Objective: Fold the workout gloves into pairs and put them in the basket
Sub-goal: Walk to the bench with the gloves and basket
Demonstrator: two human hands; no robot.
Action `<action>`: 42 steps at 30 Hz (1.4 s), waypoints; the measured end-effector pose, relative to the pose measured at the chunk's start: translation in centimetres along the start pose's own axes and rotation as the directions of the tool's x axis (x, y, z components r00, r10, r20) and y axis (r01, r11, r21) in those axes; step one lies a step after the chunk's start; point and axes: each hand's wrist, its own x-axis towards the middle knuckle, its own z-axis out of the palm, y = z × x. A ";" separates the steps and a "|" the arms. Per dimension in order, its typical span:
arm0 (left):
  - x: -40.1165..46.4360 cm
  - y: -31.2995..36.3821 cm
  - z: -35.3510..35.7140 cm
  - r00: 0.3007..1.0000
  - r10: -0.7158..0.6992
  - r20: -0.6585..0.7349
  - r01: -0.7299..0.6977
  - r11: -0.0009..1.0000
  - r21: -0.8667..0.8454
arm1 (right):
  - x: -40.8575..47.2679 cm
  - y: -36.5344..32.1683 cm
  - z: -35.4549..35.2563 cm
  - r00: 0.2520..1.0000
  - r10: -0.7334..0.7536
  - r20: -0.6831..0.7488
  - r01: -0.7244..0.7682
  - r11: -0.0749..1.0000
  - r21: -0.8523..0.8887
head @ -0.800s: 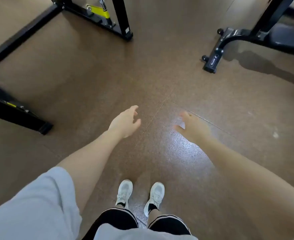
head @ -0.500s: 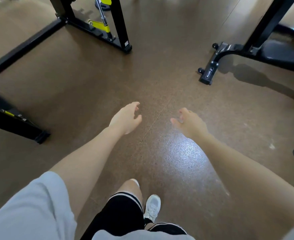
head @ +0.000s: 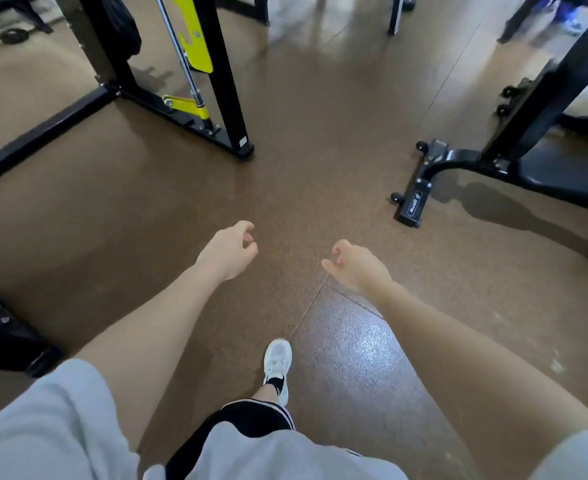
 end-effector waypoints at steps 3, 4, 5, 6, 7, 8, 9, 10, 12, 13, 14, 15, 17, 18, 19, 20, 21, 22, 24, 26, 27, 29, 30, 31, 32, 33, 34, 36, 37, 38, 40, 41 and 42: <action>5.6 1.1 -2.0 0.999 -0.025 0.039 0.027 0.999 -0.045 | 4.3 -1.3 -3.4 1.000 0.007 0.018 -0.006 1.000 -0.020; 7.5 1.9 -2.5 0.998 -0.004 0.062 0.007 0.999 -0.048 | 5.6 -1.4 -4.6 1.000 0.014 0.001 -0.014 1.000 -0.017; 9.3 2.8 -2.9 0.997 0.022 0.080 -0.018 0.999 -0.048 | 6.9 -1.4 -5.9 0.999 0.030 -0.025 -0.030 1.000 -0.004; 11.1 3.9 -3.3 0.994 0.050 0.093 -0.046 0.998 -0.047 | 8.1 -1.3 -7.1 0.997 0.058 -0.053 -0.057 0.998 0.020; 12.9 5.0 -3.6 0.991 0.080 0.103 -0.075 0.996 -0.050 | 9.3 -0.9 -8.3 0.993 0.089 -0.080 -0.085 0.995 0.048; 14.6 6.1 -3.9 0.988 0.109 0.110 -0.103 0.993 -0.056 | 10.4 -0.4 -9.3 0.987 0.125 -0.098 -0.118 0.990 0.075; 16.4 7.2 -4.1 0.984 0.136 0.113 -0.130 0.990 -0.061 | 11.5 0.3 -10.1 0.980 0.163 -0.112 -0.152 0.983 0.102; 18.2 8.2 -4.3 0.980 0.161 0.115 -0.155 0.986 -0.065 | 12.6 1.0 -10.9 0.972 0.203 -0.118 -0.189 0.974 0.125; 21.7 10.0 -4.4 0.972 0.197 0.126 -0.190 0.980 -0.066 | 14.9 2.6 -12.3 0.956 0.270 -0.111 -0.252 0.955 0.154; 23.4 10.8 -4.4 0.970 0.207 0.131 -0.200 0.978 -0.066 | 16.1 3.3 -13.0 0.951 0.291 -0.104 -0.272 0.948 0.165; 25.2 11.6 -4.4 0.968 0.217 0.128 -0.209 0.975 -0.071 | 17.6 3.9 -13.7 0.948 0.303 -0.101 -0.282 0.943 0.178; 27.0 12.3 -4.4 0.967 0.225 0.118 -0.217 0.973 -0.082 | 19.3 4.5 -14.5 0.947 0.304 -0.103 -0.281 0.941 0.189; 30.8 13.8 -4.4 0.967 0.238 0.092 -0.229 0.968 -0.097 | 23.0 5.6 -16.4 0.947 0.299 -0.114 -0.272 0.941 0.203; 32.9 14.7 -4.4 0.966 0.243 0.085 -0.235 0.967 -0.096 | 25.0 6.2 -17.5 0.946 0.301 -0.117 -0.273 0.939 0.209; 35.0 15.5 -4.4 0.966 0.244 0.087 -0.236 0.967 -0.096 | 27.1 6.9 -18.7 0.946 0.300 -0.119 -0.270 0.938 0.218; 37.2 16.4 -4.4 0.966 0.242 0.092 -0.234 0.968 -0.096 | 29.2 7.6 -19.9 0.947 0.297 -0.119 -0.265 0.936 0.230; 39.5 17.3 -4.5 0.967 0.236 0.097 -0.227 0.970 -0.091 | 31.3 8.2 -21.2 0.949 0.293 -0.118 -0.259 0.935 0.244; 41.7 18.2 -4.8 0.968 0.229 0.103 -0.221 0.972 -0.080 | 33.4 8.8 -22.7 0.950 0.292 -0.112 -0.256 0.932 0.256; 45.9 19.8 -5.8 0.966 0.218 0.139 -0.218 0.976 -0.022 | 37.5 9.6 -25.7 0.957 0.276 -0.094 -0.243 0.933 0.264; 49.9 20.9 -7.1 0.968 0.192 0.159 -0.200 0.979 0.033 | 41.6 10.0 -28.5 0.970 0.237 -0.057 -0.217 0.946 0.242; 51.8 21.3 -7.8 0.976 0.161 0.145 -0.165 0.986 0.019 | 43.6 10.1 -29.8 0.976 0.214 -0.039 -0.198 0.951 0.237; 55.5 21.8 -9.0 0.994 0.076 0.080 -0.071 0.995 -0.065 | 47.8 10.0 -32.1 0.983 0.182 -0.012 -0.171 0.947 0.273; 57.1 22.0 -9.6 0.998 0.051 0.035 -0.048 0.995 -0.092 | 49.7 9.9 -33.0 0.984 0.176 0.000 -0.169 0.941 0.293; 58.7 22.1 -9.9 0.999 0.033 -0.012 -0.034 0.994 -0.105 | 51.7 9.7 -33.8 0.986 0.168 0.012 -0.164 0.941 0.294; 60.5 22.1 -10.3 0.998 0.016 -0.060 -0.023 0.993 -0.119 | 53.8 9.6 -34.5 0.988 0.154 0.024 -0.154 0.950 0.272; 62.4 22.2 -10.7 0.995 -0.012 -0.098 -0.002 0.991 -0.135 | 56.0 9.4 -35.3 0.990 0.138 0.035 -0.143 0.961 0.238; 64.4 22.3 -11.1 0.992 -0.038 -0.124 0.020 0.989 -0.146 | 58.2 9.2 -36.0 0.991 0.126 0.042 -0.132 0.970 0.206; 69.1 22.5 -11.8 0.987 -0.059 -0.147 0.037 0.988 -0.148 | 63.0 8.8 -37.6 0.994 0.104 0.042 -0.109 0.979 0.172; 71.6 22.6 -12.2 0.987 -0.058 -0.151 0.035 0.988 -0.152 | 65.6 8.6 -38.4 0.995 0.092 0.035 -0.096 0.981 0.167; 74.3 22.8 -12.7 0.986 -0.055 -0.155 0.030 0.987 -0.160 | 68.2 8.4 -39.1 0.996 0.083 0.027 -0.087 0.982 0.166; 79.9 23.2 -13.7 0.985 -0.048 -0.163 0.020 0.986 -0.168 | 73.7 8.2 -40.4 0.997 0.072 0.022 -0.074 0.983 0.167; 82.9 23.6 -14.4 0.986 -0.046 -0.157 0.020 0.986 -0.164 | 76.4 8.1 -41.2 0.997 0.070 0.023 -0.073 0.983 0.170; 85.8 24.0 -15.2 0.988 -0.051 -0.143 0.028 0.987 -0.158 | 79.2 7.9 -42.0 0.997 0.076 0.026 -0.079 0.981 0.180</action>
